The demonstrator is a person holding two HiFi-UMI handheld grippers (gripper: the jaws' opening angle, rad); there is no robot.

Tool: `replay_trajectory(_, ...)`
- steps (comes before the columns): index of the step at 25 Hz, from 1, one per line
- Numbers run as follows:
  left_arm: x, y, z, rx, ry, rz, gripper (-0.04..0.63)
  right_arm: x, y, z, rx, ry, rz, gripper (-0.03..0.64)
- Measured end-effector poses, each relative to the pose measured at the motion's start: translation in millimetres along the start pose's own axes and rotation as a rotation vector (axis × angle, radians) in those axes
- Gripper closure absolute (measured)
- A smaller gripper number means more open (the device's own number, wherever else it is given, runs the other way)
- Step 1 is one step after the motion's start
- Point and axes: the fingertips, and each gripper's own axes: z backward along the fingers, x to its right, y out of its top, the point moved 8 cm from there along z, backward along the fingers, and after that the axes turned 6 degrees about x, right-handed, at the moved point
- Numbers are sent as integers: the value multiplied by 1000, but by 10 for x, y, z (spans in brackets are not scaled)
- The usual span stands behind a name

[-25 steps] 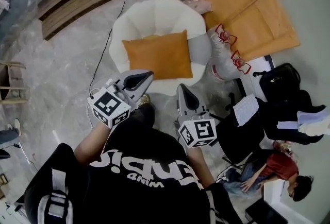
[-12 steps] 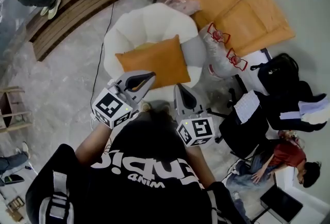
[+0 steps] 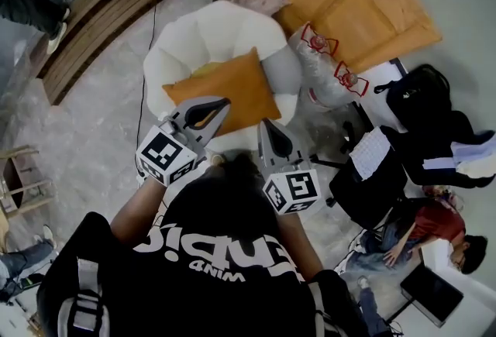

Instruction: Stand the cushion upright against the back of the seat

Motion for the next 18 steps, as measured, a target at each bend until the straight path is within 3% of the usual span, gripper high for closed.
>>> replay_trajectory(9,-345,-378,-543,-87,-24,69,573,456,-287,-389,-55,-28,-49,592)
replay_trajectory(10,-372,-436,-585,-99,-26,86,517,487,-356,-418,-75,-30,-65,581)
replay_trajectory(12,-437,-577,-663,-124,-21,108,486,544,-529,-487,-128,-24,-103,468)
replay_trajectory(18,-750,-1181,-973,-206,26,109,485,882,-1090,-792,-221,-32,-160,426)
